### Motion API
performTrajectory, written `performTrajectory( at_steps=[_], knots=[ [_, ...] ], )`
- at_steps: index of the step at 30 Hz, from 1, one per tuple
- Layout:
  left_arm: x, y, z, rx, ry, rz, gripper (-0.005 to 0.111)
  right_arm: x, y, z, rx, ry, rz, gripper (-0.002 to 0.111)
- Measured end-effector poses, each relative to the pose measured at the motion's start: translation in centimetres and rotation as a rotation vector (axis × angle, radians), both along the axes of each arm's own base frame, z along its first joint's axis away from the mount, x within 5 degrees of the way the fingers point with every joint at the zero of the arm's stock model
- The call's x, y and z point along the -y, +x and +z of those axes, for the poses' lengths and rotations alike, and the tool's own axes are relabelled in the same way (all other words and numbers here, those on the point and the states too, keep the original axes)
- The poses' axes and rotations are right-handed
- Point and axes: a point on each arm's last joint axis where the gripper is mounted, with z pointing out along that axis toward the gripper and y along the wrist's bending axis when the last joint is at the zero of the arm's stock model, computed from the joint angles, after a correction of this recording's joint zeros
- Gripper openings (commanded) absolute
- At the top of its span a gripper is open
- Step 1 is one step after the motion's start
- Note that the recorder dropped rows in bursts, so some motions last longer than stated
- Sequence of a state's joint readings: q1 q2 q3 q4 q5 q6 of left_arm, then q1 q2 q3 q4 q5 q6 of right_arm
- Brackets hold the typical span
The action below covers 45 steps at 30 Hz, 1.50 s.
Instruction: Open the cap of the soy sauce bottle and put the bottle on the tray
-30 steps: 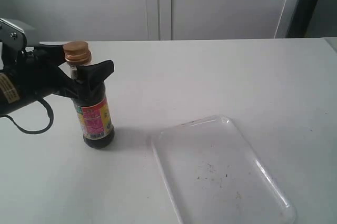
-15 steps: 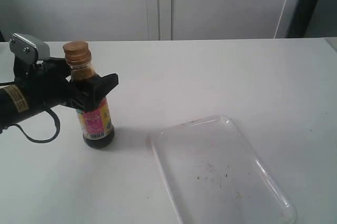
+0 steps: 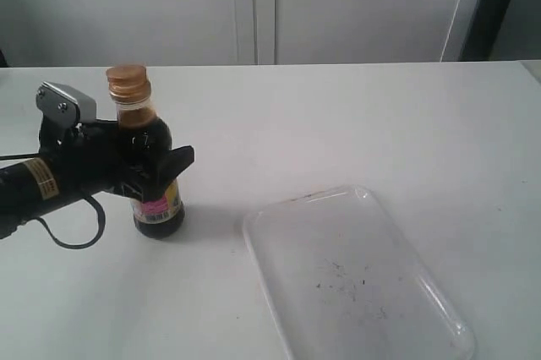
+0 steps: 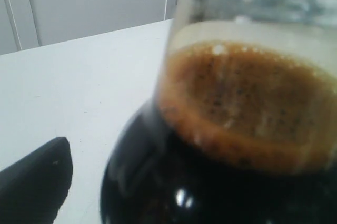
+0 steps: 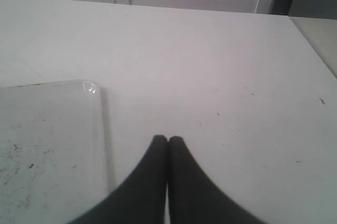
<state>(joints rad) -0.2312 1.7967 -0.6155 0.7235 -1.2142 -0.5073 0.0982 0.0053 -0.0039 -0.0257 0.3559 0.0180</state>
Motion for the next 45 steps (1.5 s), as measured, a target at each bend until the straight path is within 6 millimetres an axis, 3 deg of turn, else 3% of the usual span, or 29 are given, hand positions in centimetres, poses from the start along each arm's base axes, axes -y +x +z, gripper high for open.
performTrajectory(
  at_steps=[22, 30, 33, 42, 44, 45],
  knots=[
    [-0.3, -0.7, -1.2, 0.022, 0.078, 0.0, 0.105, 0.0, 0.0, 0.0, 0.0, 0.0, 0.0, 0.0],
    [-0.4, -0.5, -2.5, -0.006, 0.101, 0.007, 0.102, 0.0, 0.0, 0.0, 0.0, 0.0, 0.0, 0.0],
    [-0.4, -0.4, -3.0, -0.009, 0.116, 0.013, 0.092, 0.0, 0.0, 0.0, 0.0, 0.0, 0.0, 0.0],
    [-0.1, -0.7, -3.0, 0.008, 0.134, -0.035, 0.04, 0.0, 0.0, 0.0, 0.0, 0.0, 0.0, 0.0],
    [0.0, -0.7, -3.0, 0.009, 0.135, -0.04, 0.02, 0.0, 0.0, 0.0, 0.0, 0.0, 0.0, 0.0],
    [0.0, -0.7, -3.0, 0.01, 0.137, -0.04, 0.0, 0.0, 0.0, 0.0, 0.0, 0.0, 0.0, 0.0]
  ],
)
